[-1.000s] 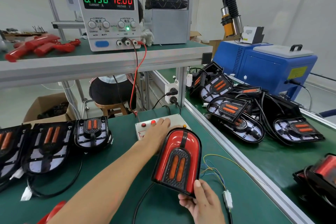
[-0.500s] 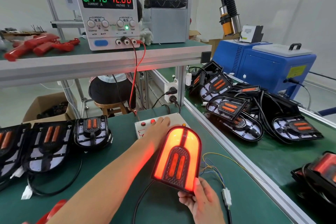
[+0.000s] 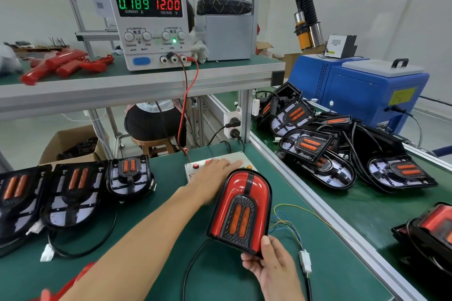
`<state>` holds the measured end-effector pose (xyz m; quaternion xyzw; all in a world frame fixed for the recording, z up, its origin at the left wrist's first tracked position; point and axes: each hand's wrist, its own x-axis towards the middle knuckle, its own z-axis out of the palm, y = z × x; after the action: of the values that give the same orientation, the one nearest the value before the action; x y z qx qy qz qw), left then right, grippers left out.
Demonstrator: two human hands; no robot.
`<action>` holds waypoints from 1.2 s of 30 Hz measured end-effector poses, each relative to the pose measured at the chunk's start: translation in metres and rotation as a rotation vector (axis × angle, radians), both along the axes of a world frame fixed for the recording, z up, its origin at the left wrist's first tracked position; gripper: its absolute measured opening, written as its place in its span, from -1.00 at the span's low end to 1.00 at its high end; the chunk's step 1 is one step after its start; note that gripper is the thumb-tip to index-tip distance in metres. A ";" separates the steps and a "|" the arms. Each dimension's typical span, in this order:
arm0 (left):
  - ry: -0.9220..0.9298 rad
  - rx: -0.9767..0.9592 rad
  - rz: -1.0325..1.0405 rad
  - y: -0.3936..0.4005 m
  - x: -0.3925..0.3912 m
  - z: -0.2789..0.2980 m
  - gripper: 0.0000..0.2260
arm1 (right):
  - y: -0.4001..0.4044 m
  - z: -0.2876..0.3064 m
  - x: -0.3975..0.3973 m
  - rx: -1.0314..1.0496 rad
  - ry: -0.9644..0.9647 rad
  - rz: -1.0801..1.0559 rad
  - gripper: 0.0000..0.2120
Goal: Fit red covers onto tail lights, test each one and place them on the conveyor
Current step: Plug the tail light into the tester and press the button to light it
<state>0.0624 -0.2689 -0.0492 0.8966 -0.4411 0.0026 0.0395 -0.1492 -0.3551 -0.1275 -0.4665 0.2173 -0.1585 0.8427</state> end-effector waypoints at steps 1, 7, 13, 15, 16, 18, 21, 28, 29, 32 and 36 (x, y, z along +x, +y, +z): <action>-0.040 -0.063 0.005 0.005 -0.002 -0.001 -0.37 | 0.000 0.001 -0.001 -0.010 -0.001 0.005 -0.76; 0.145 -0.808 0.362 0.042 -0.043 -0.008 -0.77 | 0.001 0.003 -0.005 -0.124 0.014 0.079 -0.74; 0.726 -0.815 0.636 0.072 -0.101 -0.014 -0.57 | 0.005 0.010 -0.012 -0.321 0.030 0.208 -0.71; 0.791 -0.878 0.678 0.082 -0.115 -0.020 -0.62 | 0.006 0.013 -0.015 -0.379 0.049 0.255 -0.70; 0.811 -0.906 0.712 0.087 -0.120 -0.022 -0.62 | 0.007 0.014 -0.016 -0.411 0.061 0.283 -0.70; 0.832 -0.920 0.788 0.096 -0.126 -0.026 -0.61 | 0.009 0.016 -0.019 -0.519 0.084 0.332 -0.68; 0.851 -0.936 0.888 0.109 -0.134 -0.032 -0.61 | 0.014 0.019 -0.028 -0.839 0.141 0.340 -0.66; 0.900 -0.959 0.979 0.128 -0.151 -0.037 -0.62 | 0.001 0.014 -0.059 -1.231 0.207 0.033 -0.83; 0.904 -0.955 0.972 0.129 -0.153 -0.036 -0.61 | -0.004 0.014 -0.064 -1.236 0.261 -0.037 -0.85; 0.882 -0.912 0.959 0.130 -0.158 -0.033 -0.59 | -0.026 0.012 -0.074 -1.258 0.467 -0.231 -0.88; 0.807 -0.872 0.966 0.131 -0.160 -0.033 -0.52 | -0.046 0.013 -0.071 -1.348 0.765 -0.132 -0.50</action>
<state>-0.0975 -0.1381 -0.0819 0.8245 0.0896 -0.1341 0.5423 -0.2201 -0.4006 -0.1148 -0.8865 0.3770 -0.1343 0.2322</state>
